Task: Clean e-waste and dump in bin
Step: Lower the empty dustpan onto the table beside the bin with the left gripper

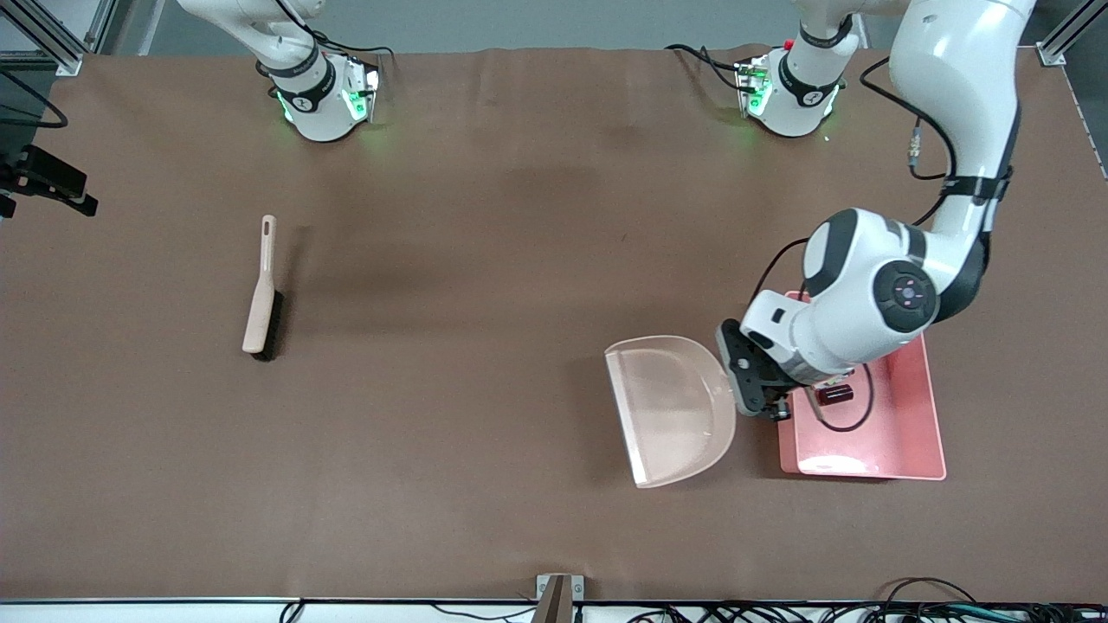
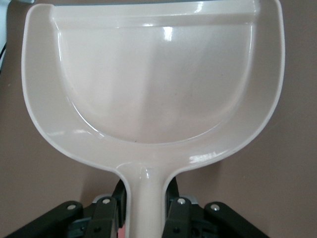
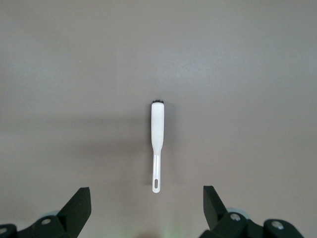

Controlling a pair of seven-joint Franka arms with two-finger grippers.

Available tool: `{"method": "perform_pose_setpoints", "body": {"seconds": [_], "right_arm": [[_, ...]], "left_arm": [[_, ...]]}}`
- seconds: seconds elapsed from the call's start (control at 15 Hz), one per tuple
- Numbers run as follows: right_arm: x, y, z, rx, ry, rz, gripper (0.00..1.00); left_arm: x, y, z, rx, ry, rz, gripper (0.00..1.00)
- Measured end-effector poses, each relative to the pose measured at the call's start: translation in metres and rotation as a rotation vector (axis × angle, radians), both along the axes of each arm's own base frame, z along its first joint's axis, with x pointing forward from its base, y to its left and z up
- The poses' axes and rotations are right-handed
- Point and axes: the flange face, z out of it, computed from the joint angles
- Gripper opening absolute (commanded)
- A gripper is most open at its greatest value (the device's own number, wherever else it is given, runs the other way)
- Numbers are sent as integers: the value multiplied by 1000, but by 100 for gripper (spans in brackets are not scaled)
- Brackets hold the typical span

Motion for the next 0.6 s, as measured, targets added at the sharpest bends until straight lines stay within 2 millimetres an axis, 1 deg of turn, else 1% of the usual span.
{"method": "perform_pose_setpoints", "body": {"seconds": [0.13,0.33,0.6], "right_arm": [[0,-5,0,0,-1,-8,100],[1,-4,0,0,-8,-8,100],[3,-4,-1,0,-9,-6,100]], "left_arm": [[-2,-17,-13,-10,-13,-18,3],[-7,-38,-31,-23,-33,-39,3],[-16,-44,-57,-31,-52,-41,3]]}}
